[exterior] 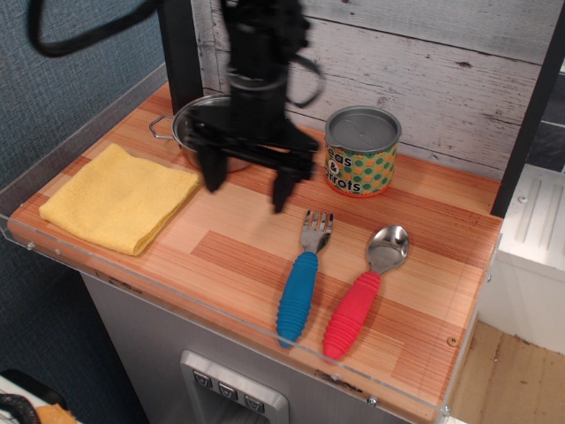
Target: Move the yellow cloth to the left side of the blue utensil.
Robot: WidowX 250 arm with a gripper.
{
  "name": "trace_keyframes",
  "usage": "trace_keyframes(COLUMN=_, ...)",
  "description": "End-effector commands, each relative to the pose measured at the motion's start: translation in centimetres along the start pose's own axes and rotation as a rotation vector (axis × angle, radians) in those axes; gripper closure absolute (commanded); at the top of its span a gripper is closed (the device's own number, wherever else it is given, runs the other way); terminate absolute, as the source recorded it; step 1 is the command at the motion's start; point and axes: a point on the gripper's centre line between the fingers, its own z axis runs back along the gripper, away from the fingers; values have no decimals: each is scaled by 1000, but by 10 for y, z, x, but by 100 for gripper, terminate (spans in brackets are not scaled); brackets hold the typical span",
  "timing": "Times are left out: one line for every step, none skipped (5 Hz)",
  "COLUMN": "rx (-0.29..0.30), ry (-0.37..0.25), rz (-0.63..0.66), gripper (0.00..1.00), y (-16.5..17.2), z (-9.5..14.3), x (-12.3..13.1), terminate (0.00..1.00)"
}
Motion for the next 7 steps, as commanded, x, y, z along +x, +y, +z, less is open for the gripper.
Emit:
trace_keyframes(rx=-1, ry=-1, rz=148, gripper=0, y=79, z=-6, x=1, terminate=0)
trace_keyframes(rx=39, ry=-11, rz=171, gripper=0, y=105, z=-12, x=4, terminate=0)
trace_keyframes(rx=51, ry=-31, rz=191, gripper=100, y=122, z=-16, x=7, terminate=0)
trace_keyframes(rx=71, ry=-30, rz=178, gripper=100, y=132, z=-27, x=9, terminate=0)
trace_keyframes(rx=65, ry=-25, rz=106, gripper=100, y=137, z=-38, x=11, terminate=0)
trace_keyframes(rx=77, ry=-21, rz=61, gripper=100, y=137, z=-45, x=12, terminate=0)
trace_keyframes(rx=76, ry=-27, rz=36, gripper=100, y=133, z=-50, x=13, terminate=0)
